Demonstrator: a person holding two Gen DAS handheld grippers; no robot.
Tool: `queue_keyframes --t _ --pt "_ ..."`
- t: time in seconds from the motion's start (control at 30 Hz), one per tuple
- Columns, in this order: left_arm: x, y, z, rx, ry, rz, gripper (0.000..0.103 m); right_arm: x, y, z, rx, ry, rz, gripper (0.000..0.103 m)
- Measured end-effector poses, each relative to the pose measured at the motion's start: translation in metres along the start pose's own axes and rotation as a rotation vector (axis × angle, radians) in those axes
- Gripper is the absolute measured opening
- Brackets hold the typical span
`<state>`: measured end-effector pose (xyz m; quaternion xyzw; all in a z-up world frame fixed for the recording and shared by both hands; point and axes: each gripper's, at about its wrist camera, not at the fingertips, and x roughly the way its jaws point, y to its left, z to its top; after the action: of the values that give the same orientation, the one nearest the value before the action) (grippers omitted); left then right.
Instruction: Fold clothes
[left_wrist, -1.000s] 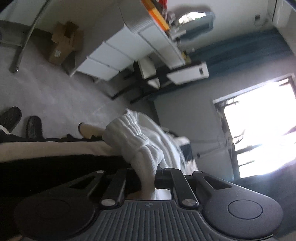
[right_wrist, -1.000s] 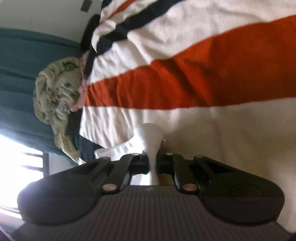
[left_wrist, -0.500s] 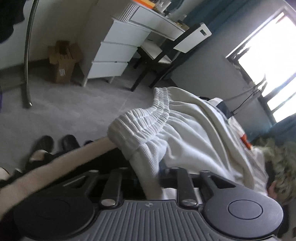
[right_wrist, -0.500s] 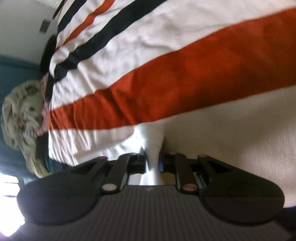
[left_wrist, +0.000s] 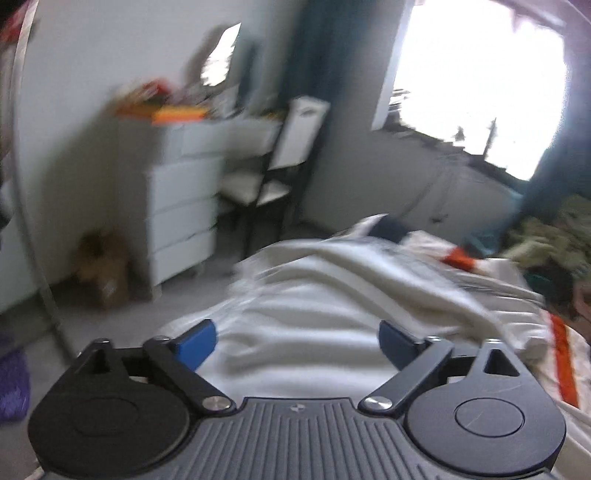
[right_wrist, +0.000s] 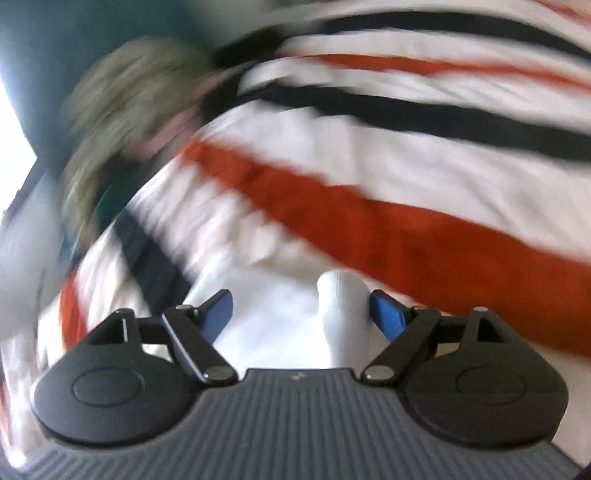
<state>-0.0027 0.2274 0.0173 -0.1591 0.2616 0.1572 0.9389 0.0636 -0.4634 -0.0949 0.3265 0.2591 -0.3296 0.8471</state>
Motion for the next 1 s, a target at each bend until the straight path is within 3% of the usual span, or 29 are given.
queue_keyframes --t 0.1,0.23,0.37,0.53,0.6,0.8,0.87,0.93,1.0 --pt "0.005 -0.059 0.007 0.067 -0.005 -0.094 0.099 0.01 0.021 -0.002 -0.139 -0.001 0.087 0.081" --pt "0.017 -0.132 0.004 0.109 0.013 -0.199 0.099 0.006 0.027 0.005 -0.248 -0.141 0.053 0.081" --pt "0.045 -0.185 -0.026 0.149 0.042 -0.253 0.099 0.002 0.015 0.014 -0.189 -0.241 0.009 0.081" --pt "0.085 -0.242 -0.074 0.207 0.071 -0.307 0.099 0.043 0.004 0.016 -0.106 -0.096 0.09 0.081" --pt "0.099 -0.246 -0.093 0.244 0.073 -0.302 0.099 0.064 0.002 0.014 -0.096 -0.029 0.118 0.081" --pt "0.126 -0.248 -0.121 0.367 0.022 -0.243 0.099 0.098 0.025 -0.001 -0.224 0.009 0.086 0.083" --pt "0.129 -0.246 -0.12 0.35 0.033 -0.259 0.099 0.104 0.03 -0.004 -0.265 0.025 0.077 0.064" --pt "0.13 -0.245 -0.119 0.34 0.041 -0.269 0.099 0.098 0.03 -0.003 -0.257 0.008 0.077 0.036" --pt "0.129 -0.243 -0.119 0.345 0.043 -0.267 0.099 0.092 0.031 -0.002 -0.249 -0.008 0.077 0.028"
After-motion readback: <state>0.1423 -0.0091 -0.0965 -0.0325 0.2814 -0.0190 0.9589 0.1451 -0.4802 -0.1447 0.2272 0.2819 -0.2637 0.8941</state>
